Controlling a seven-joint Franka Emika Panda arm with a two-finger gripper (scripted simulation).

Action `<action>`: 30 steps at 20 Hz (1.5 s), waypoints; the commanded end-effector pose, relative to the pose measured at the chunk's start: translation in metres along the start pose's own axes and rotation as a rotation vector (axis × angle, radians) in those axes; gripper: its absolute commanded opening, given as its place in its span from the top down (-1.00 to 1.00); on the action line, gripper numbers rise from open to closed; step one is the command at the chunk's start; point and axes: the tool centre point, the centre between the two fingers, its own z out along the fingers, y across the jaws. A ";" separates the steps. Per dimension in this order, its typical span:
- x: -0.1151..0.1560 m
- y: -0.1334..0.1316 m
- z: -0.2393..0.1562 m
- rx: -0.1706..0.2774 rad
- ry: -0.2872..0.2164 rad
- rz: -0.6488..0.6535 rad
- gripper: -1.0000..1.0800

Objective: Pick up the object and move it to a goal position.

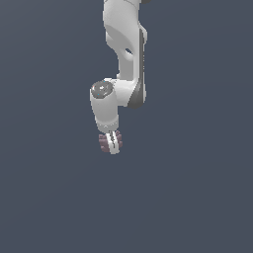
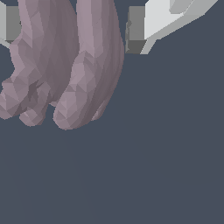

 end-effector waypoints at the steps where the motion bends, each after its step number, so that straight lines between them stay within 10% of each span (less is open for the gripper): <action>1: 0.000 0.001 0.002 -0.002 -0.001 0.001 1.00; 17: 0.005 0.001 -0.015 0.001 0.000 0.000 1.00; 30: 0.038 0.012 -0.121 -0.001 0.000 0.002 1.00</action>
